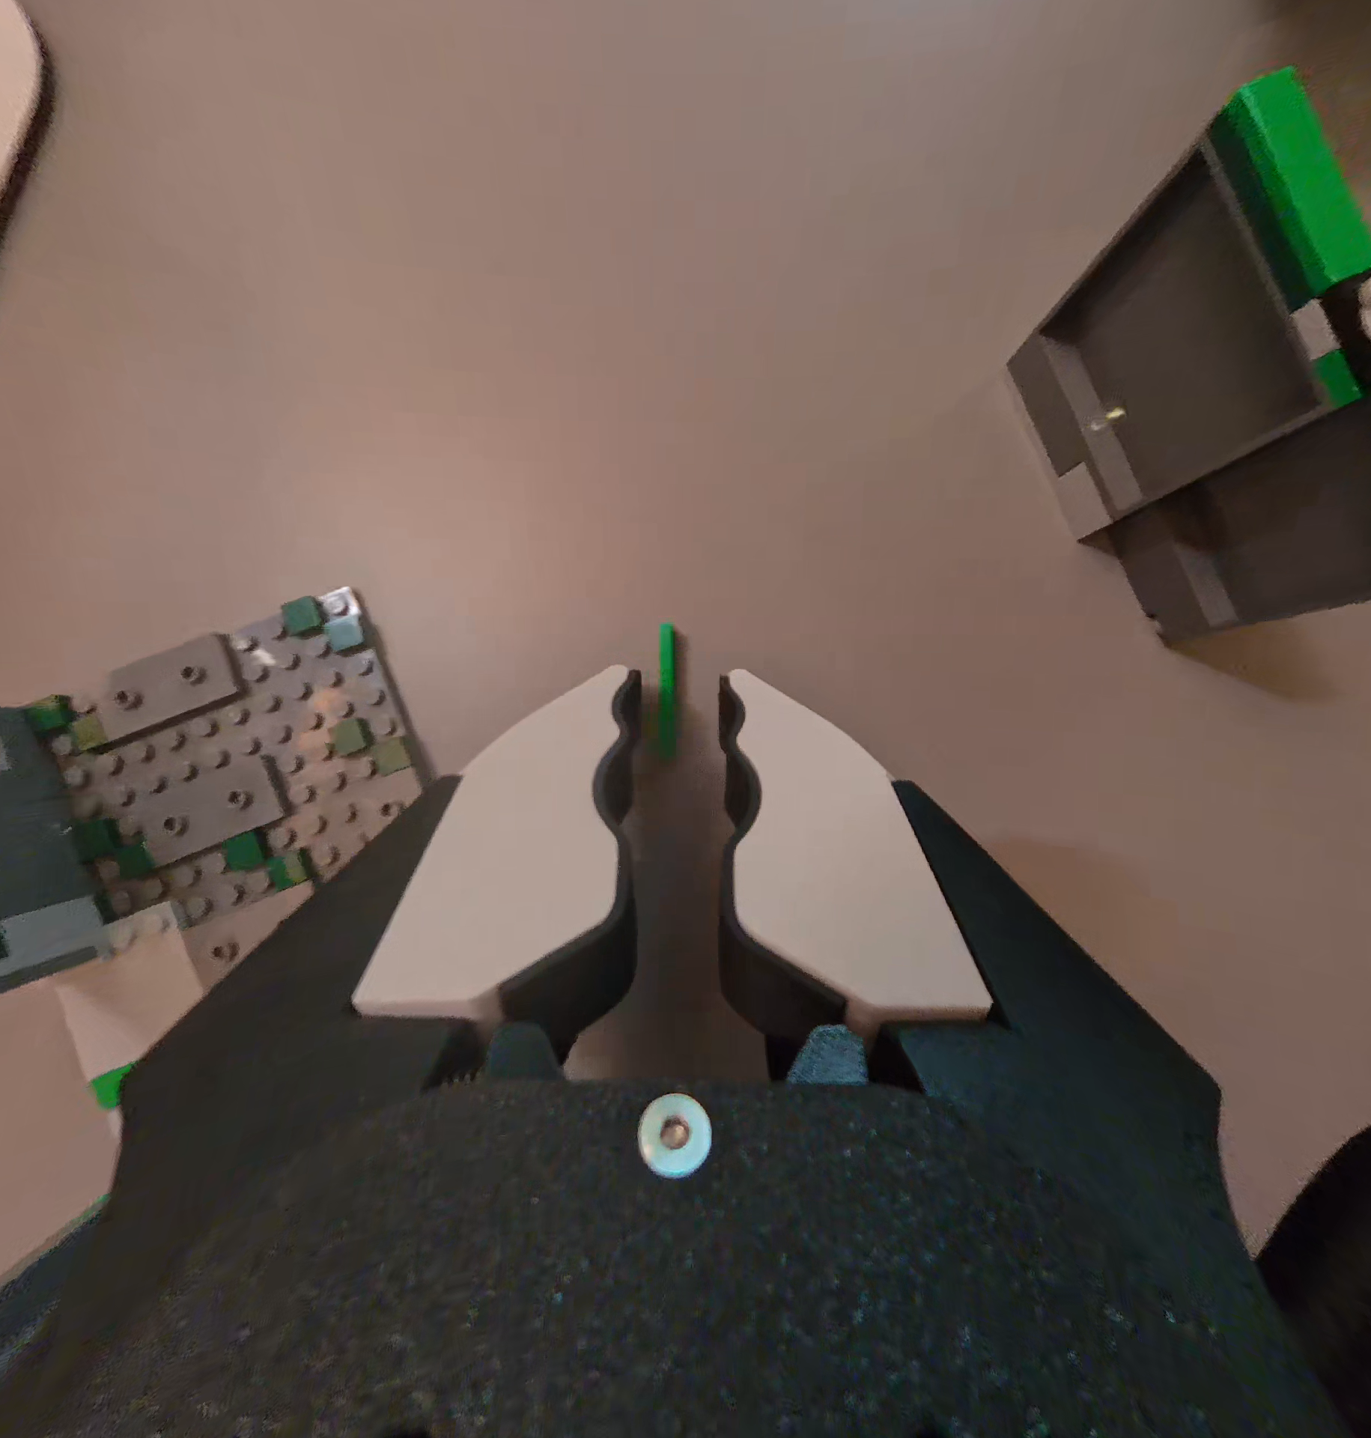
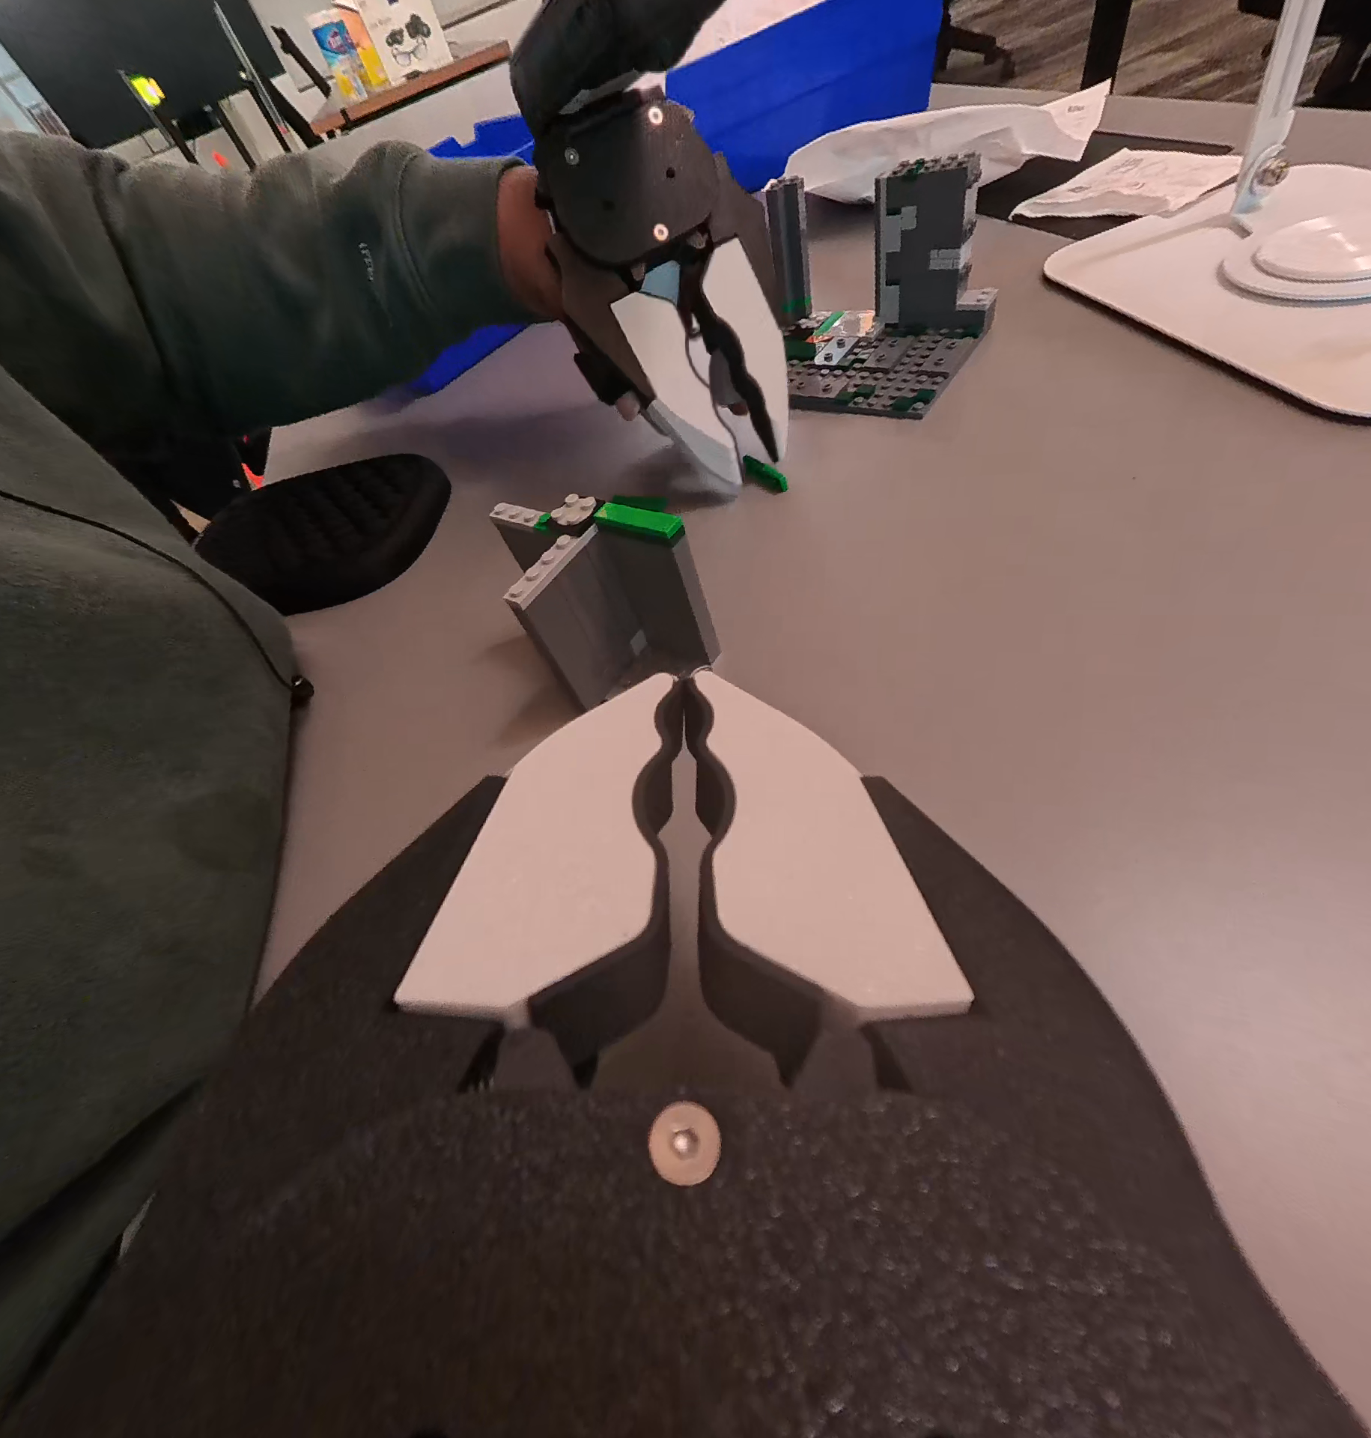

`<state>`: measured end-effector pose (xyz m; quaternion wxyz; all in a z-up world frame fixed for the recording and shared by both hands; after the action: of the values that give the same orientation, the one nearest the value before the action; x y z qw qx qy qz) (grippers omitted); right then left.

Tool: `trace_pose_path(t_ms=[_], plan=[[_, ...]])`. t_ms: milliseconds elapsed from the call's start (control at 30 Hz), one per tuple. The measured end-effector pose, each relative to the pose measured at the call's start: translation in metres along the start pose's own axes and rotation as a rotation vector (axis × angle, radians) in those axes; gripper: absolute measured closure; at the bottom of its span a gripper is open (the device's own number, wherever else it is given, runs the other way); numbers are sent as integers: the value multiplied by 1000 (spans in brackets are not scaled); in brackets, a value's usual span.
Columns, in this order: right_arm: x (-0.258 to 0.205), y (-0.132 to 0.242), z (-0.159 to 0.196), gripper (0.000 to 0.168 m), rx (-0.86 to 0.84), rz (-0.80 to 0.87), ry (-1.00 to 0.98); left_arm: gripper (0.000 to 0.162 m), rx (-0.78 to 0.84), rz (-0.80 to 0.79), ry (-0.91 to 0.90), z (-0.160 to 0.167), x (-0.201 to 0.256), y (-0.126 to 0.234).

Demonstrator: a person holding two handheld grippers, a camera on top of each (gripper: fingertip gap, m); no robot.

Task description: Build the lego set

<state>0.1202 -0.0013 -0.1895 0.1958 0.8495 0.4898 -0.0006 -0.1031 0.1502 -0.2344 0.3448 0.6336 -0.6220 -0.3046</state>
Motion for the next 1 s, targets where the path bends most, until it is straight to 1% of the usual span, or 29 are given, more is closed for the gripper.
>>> trace_pose_path(t_ms=[100,167,333,400,433,567,633,700,767,833,900,1000], plan=[[-1,0,1,168,6,-2,3,146,-42,-36,14,4,-4,-1],[-1,0,2,168,1,1,12,153,-55,-51,5,4,-4,-2],[-2,-2,4,168,1,-8,17,155,-79,-117,-39,1,0,-3],[-4,-2,3,168,3,-10,22,156,-40,-121,-50,-3,8,-1],[-4,-2,2,168,5,-10,26,162,-15,-127,-64,-6,13,2],[-5,-5,-10,168,14,-41,-1,162,99,-187,-138,-27,40,22],[-5,-10,-21,168,19,-73,6,162,120,-208,-161,-34,51,31],[-7,-17,-33,168,13,-73,58,162,150,-212,-171,-40,60,40],[-12,-26,-46,162,7,-73,126,162,176,-198,-150,-43,66,47],[-19,-36,-56,161,-14,-62,196,162,192,-200,-130,-42,68,55],[-29,-47,-60,159,-40,-59,267,162,172,-196,-118,-35,67,58],[-41,-55,-61,158,-60,-66,314,162,118,-157,-126,-18,64,49]])
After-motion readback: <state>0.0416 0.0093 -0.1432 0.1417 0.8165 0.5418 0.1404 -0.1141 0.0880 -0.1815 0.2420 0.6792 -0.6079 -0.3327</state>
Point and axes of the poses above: each gripper's, where its closed fingertips meet, y back along the fingers, z out of its underside, x = y × z across the jaws, the point moved 6 cm from there along y, back along the fingers, and after that the axes turned 4 degrees about y, right-handed, at the moved point
